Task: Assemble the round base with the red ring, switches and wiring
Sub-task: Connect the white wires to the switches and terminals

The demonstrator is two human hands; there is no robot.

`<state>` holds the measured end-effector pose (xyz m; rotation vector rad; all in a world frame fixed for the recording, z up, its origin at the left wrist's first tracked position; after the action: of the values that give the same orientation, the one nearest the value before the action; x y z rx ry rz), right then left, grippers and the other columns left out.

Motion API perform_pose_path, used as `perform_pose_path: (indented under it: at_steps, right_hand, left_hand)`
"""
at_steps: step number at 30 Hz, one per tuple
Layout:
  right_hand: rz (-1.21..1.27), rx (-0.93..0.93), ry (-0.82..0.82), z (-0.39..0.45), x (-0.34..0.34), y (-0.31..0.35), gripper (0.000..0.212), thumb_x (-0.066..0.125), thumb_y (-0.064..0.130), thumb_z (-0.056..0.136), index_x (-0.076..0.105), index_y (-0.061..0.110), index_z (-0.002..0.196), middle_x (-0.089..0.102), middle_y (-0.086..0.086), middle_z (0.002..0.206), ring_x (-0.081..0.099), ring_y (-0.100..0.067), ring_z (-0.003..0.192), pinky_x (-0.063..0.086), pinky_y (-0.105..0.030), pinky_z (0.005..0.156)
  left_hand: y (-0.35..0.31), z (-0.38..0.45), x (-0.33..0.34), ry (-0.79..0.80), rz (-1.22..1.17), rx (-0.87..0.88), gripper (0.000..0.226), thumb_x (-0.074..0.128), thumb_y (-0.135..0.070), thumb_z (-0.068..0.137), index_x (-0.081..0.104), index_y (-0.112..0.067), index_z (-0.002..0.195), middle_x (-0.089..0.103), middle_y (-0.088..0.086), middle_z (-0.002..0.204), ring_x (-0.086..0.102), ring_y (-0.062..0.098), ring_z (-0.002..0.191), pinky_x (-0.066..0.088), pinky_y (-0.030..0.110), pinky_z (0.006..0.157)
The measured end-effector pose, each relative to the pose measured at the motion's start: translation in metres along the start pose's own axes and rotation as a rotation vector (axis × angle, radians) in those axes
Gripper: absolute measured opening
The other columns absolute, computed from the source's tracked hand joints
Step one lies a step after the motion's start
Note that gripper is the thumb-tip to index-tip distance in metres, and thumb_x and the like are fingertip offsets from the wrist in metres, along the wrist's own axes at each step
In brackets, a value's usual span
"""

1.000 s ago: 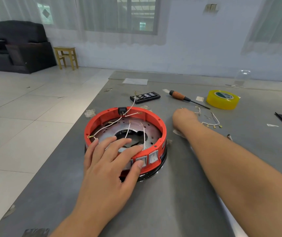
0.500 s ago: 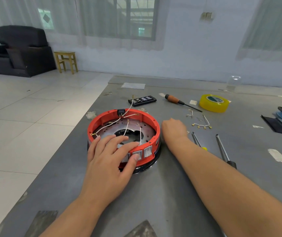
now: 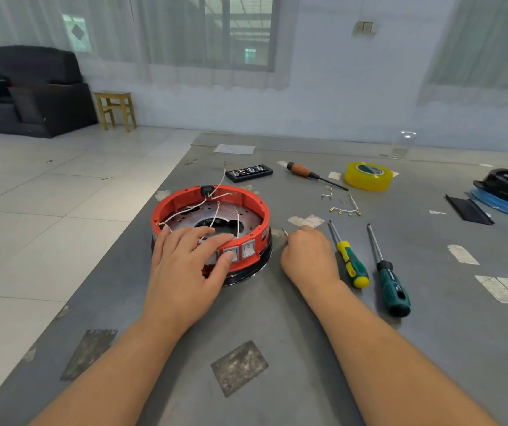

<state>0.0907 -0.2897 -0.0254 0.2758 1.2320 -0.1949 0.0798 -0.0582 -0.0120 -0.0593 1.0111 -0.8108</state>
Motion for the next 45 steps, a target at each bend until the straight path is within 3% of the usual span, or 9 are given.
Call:
perform_pose_path:
  at_steps: [7,13,16,20,25,30,33,39,45]
  right_hand:
    - [0.018,-0.010,0.027,0.002,-0.007,0.000,0.026,0.055,0.003,0.094,0.073,0.012,0.111,0.068,-0.013,0.106,0.065,-0.032,0.097,0.056,-0.039,0.080]
    - [0.271,0.147,-0.054,-0.002,-0.008,-0.003,0.037,0.058,0.003,0.094,0.055,0.017,0.129,0.066,-0.013,0.119,0.064,-0.033,0.107,0.052,-0.041,0.081]
    - [0.608,0.261,-0.243,-0.004,-0.017,-0.009,0.027,0.053,0.009,0.100,0.056,0.018,0.125,0.064,-0.005,0.120,0.060,-0.020,0.107,0.045,-0.029,0.078]
    - [0.691,0.125,-0.361,-0.006,-0.024,0.007,0.023,0.051,0.007,0.101,0.061,0.021,0.116,0.059,0.005,0.112,0.052,-0.007,0.099,0.033,-0.008,0.070]
    - [0.639,0.239,-0.269,-0.004,-0.012,-0.019,0.035,0.052,-0.005,0.093,0.063,0.018,0.117,0.059,-0.001,0.119,0.058,-0.014,0.107,0.045,-0.024,0.086]
    - [0.451,0.187,-0.014,0.001,0.005,-0.019,0.039,0.055,0.004,0.097,0.065,0.020,0.132,0.054,-0.005,0.140,0.055,-0.024,0.126,0.049,-0.038,0.103]
    - [0.436,0.131,0.035,0.003,0.006,-0.014,0.034,0.055,0.012,0.100,0.068,0.023,0.130,0.055,-0.005,0.135,0.054,-0.026,0.125,0.050,-0.039,0.103]
    - [0.390,0.055,0.172,0.008,0.005,-0.014,0.009,0.063,0.030,0.100,0.070,0.029,0.104,0.052,-0.002,0.120,0.048,-0.028,0.121,0.047,-0.041,0.102]
    - [0.215,-0.012,0.227,0.005,0.008,-0.009,0.020,0.045,0.036,0.107,0.060,0.025,0.115,0.051,-0.003,0.125,0.040,-0.027,0.122,0.037,-0.045,0.103]
  left_hand:
    - [0.002,0.002,0.002,0.029,-0.006,-0.001,0.051,0.040,-0.056,0.098,0.073,-0.034,0.129,0.066,-0.006,0.130,0.051,0.023,0.135,0.015,0.052,0.128]
    - [0.001,0.003,0.001,0.041,-0.019,-0.003,0.055,0.038,-0.059,0.096,0.071,-0.034,0.131,0.066,-0.006,0.132,0.049,0.022,0.136,0.012,0.051,0.129]
    - [0.000,0.003,0.000,0.043,-0.034,-0.006,0.055,0.041,-0.061,0.094,0.067,-0.037,0.136,0.063,-0.008,0.137,0.045,0.019,0.140,0.007,0.048,0.130]
    - [0.001,0.005,-0.002,0.031,-0.064,-0.021,0.053,0.046,-0.060,0.093,0.067,-0.036,0.136,0.063,-0.009,0.137,0.046,0.016,0.140,0.005,0.045,0.130]
    - [0.003,0.004,-0.002,0.054,-0.060,-0.008,0.053,0.045,-0.060,0.093,0.070,-0.033,0.131,0.065,-0.009,0.132,0.047,0.017,0.137,0.006,0.045,0.130]
    - [0.003,0.005,-0.001,0.048,-0.033,-0.017,0.046,0.050,-0.053,0.095,0.070,-0.034,0.132,0.066,-0.008,0.133,0.048,0.019,0.138,0.005,0.046,0.130]
    - [0.002,0.004,-0.001,0.024,-0.034,-0.011,0.044,0.053,-0.051,0.095,0.071,-0.032,0.130,0.067,-0.006,0.130,0.050,0.021,0.136,0.007,0.047,0.130]
    - [0.003,0.006,0.002,0.038,-0.027,-0.028,0.050,0.051,-0.055,0.095,0.069,-0.031,0.135,0.065,-0.004,0.137,0.044,0.023,0.143,0.005,0.047,0.130]
    - [0.003,0.005,0.001,0.037,-0.046,-0.026,0.051,0.051,-0.055,0.095,0.068,-0.030,0.136,0.064,-0.003,0.138,0.043,0.024,0.144,0.005,0.047,0.130]
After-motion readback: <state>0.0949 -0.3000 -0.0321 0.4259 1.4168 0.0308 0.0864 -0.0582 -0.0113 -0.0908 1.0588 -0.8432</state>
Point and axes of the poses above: each hand's wrist, its own z-axis towards the middle knuckle, its own x-axis out of the palm, y = z × x, the point moved 6 cm from there along z, towards the middle knuckle
